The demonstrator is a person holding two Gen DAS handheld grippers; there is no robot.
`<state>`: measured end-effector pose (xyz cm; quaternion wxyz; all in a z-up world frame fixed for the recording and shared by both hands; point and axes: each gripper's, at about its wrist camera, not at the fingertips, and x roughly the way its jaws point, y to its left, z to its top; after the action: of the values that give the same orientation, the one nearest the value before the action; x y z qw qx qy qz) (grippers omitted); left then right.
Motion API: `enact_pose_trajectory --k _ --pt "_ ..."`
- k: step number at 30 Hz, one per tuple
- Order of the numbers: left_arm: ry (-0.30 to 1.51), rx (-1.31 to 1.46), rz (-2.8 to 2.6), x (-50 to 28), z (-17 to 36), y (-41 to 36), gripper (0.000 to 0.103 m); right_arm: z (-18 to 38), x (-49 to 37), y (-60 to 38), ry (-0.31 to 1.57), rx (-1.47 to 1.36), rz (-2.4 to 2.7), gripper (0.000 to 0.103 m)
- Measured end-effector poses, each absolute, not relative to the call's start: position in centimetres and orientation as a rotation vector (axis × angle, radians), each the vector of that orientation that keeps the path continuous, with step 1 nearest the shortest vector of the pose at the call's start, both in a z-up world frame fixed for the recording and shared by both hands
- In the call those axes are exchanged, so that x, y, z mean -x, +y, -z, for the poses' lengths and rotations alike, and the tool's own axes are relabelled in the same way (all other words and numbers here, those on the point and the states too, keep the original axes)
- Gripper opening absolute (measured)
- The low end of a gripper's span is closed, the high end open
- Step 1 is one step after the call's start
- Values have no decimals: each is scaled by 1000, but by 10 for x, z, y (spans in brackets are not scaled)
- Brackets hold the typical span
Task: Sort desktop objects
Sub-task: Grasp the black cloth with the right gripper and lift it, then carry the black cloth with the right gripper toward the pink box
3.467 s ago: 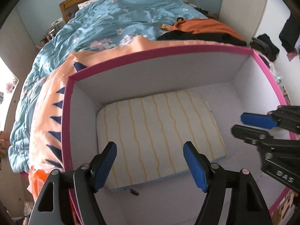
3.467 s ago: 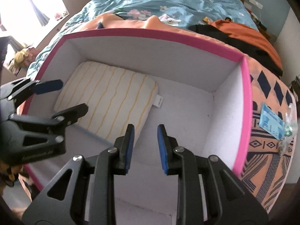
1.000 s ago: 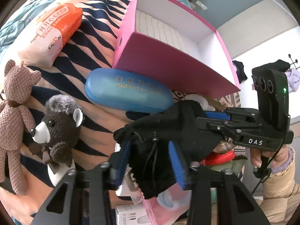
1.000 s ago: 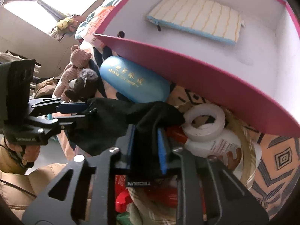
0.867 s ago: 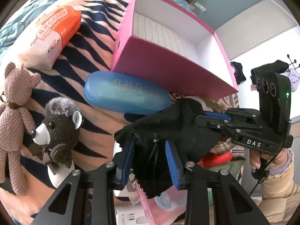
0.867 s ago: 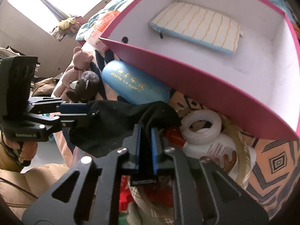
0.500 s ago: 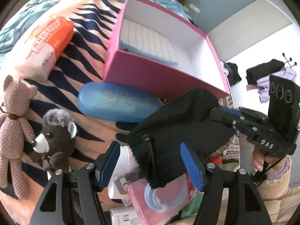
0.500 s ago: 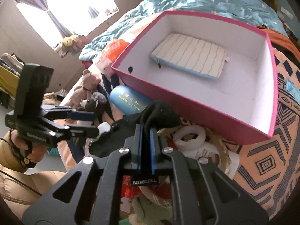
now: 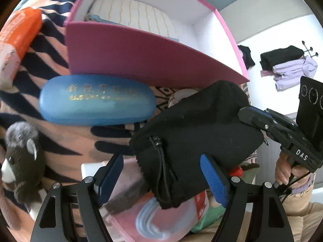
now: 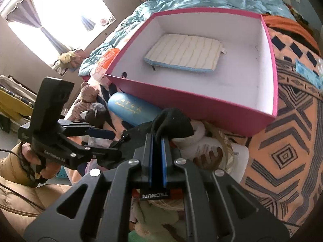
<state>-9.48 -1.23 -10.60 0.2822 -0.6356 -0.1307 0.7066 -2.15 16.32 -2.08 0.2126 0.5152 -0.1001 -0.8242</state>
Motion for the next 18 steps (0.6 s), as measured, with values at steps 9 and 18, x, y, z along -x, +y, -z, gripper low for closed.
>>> enact_pose_trajectory --k 9,18 --pt "-434 1728 -1749 108 124 0 76 31 18 175 -354 -1451 2286 8" --pt "-423 1652 -1893 102 105 -2 18 31 15 172 -335 -1435 2296 8"
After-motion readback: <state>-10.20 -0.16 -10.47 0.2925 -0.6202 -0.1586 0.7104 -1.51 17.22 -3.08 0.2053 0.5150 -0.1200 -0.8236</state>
